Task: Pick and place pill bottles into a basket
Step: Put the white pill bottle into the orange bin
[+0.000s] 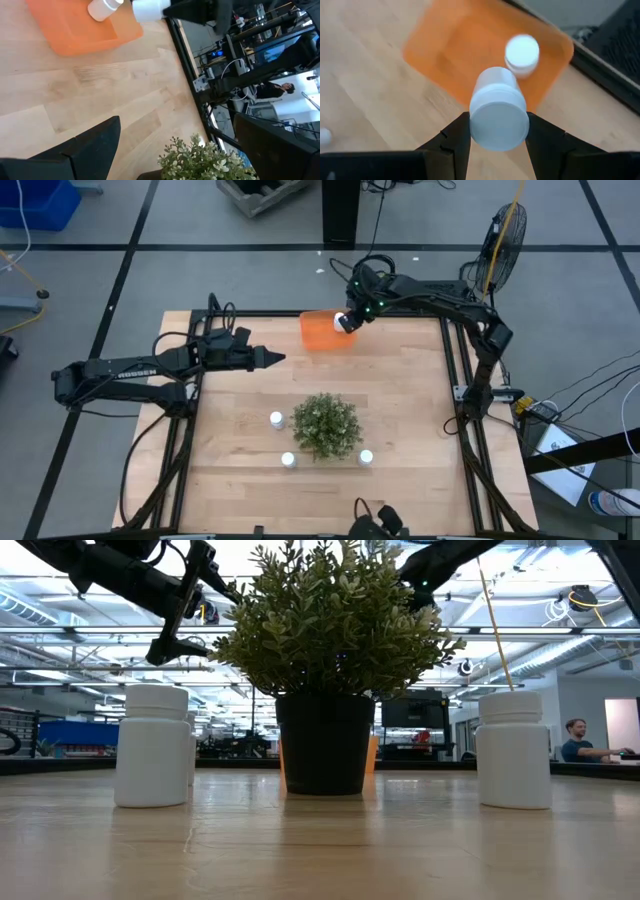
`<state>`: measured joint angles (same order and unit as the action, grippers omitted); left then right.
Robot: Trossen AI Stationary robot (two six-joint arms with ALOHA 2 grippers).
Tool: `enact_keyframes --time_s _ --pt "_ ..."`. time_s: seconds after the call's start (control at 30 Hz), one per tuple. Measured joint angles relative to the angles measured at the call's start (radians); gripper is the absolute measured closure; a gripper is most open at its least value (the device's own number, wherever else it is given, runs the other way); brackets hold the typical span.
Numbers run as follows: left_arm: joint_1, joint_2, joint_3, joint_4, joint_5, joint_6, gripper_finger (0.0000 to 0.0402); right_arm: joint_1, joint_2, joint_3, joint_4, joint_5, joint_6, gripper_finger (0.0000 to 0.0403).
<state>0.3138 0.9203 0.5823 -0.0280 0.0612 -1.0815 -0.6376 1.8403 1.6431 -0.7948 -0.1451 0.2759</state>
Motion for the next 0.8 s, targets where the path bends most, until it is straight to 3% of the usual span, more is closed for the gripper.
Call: enact_keyframes --time_s 0.13,0.37,0.8 --pt "0.000 0.000 0.000 0.000 -0.006 0.000 0.0007 0.007 0.055 0.059 -0.068 0.040 -0.035 0.0258" --pt "0.000 0.000 0.000 0.001 -0.013 0.000 0.0007 0.009 0.134 0.139 -0.122 0.016 -0.067 0.0258" --pt "0.000 0.000 0.000 0.001 -0.018 0.014 0.0007 0.011 0.196 0.141 -0.138 0.040 -0.106 0.0258"
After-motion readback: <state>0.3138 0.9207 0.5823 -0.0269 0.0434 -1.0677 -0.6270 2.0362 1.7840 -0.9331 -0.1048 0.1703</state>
